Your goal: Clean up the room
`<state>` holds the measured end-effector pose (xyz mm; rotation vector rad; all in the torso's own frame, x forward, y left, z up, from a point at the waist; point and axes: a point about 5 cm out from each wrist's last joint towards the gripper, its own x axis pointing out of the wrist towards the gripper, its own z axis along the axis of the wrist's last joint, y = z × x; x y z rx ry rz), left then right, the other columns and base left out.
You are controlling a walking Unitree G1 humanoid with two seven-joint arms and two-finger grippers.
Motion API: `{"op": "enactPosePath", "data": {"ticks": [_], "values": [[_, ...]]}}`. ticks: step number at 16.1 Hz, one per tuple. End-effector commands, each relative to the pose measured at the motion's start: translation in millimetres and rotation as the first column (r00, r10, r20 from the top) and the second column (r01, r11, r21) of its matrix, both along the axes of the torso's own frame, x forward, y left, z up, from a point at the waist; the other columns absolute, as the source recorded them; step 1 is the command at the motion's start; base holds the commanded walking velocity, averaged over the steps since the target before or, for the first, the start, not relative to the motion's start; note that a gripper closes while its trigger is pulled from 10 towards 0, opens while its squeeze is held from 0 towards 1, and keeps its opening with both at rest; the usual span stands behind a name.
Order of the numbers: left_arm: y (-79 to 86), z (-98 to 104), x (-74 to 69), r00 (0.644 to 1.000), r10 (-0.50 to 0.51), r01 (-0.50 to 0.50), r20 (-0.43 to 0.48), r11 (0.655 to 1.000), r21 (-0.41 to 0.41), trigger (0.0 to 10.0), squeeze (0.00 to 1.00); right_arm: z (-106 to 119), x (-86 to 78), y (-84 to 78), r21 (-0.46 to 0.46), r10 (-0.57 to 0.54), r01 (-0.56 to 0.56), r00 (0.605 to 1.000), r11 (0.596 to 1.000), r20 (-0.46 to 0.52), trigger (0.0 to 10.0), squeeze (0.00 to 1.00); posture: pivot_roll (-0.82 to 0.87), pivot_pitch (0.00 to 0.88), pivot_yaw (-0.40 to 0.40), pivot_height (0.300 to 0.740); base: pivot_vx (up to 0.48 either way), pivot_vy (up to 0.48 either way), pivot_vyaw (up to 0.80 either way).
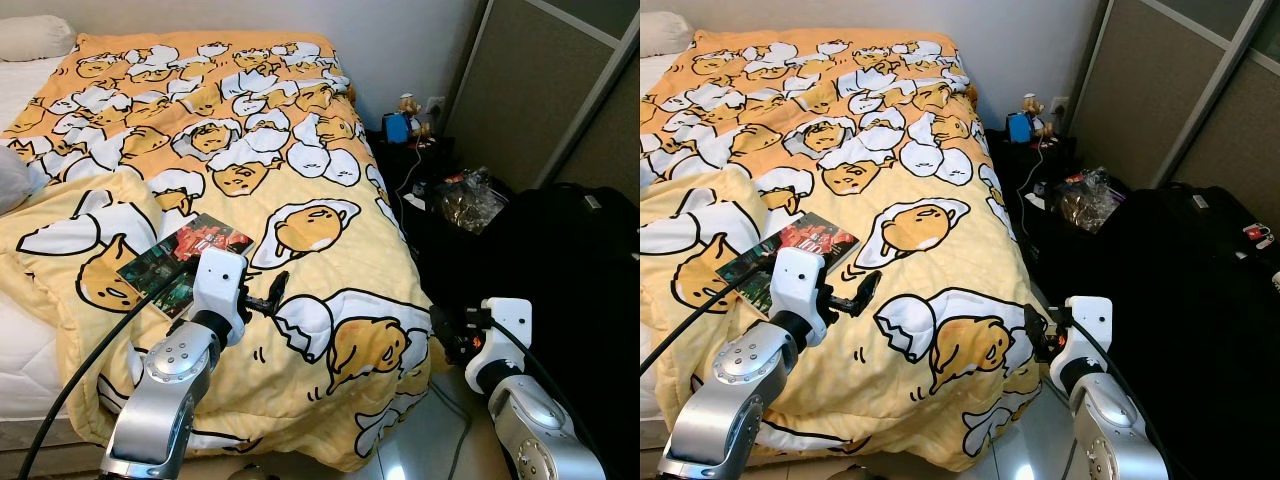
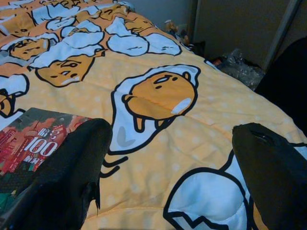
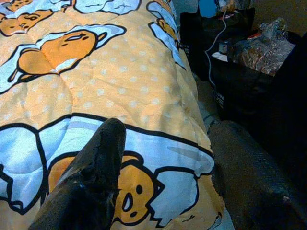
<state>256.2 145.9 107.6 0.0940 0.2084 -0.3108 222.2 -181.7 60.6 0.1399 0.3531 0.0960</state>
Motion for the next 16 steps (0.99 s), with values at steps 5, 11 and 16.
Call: {"op": "enactPosePath", "data": {"ticks": [5,11,16], "values": [[32.6,21,-1.2,0.969,0.248,-0.248,0.009,0.969,0.002,10.0,0.0,65,23.6,16.4,-0.016,-0.072,0.078,0.975,0.997,0.212,10.0,0.0,-0.03,0.0,0.004,0.74,0.0,0.0,0.0],[32.6,21,-1.2,0.969,0.248,-0.248,0.009,0.969,0.002,10.0,0.0,65,23.6,16.4,-0.016,-0.072,0.078,0.975,0.997,0.212,10.0,0.0,-0.03,0.0,0.004,0.74,0.0,0.0,0.0],[42.1,25,-7.5,0.963,0.27,-0.269,0.026,0.963,-0.012,10.0,1.0,58,31.0,3.3,0.003,-0.081,0.082,0.985,0.997,0.155,10.0,1.0,0.01,0.0,-0.015,0.74,0.0,0.0,0.0]]}}
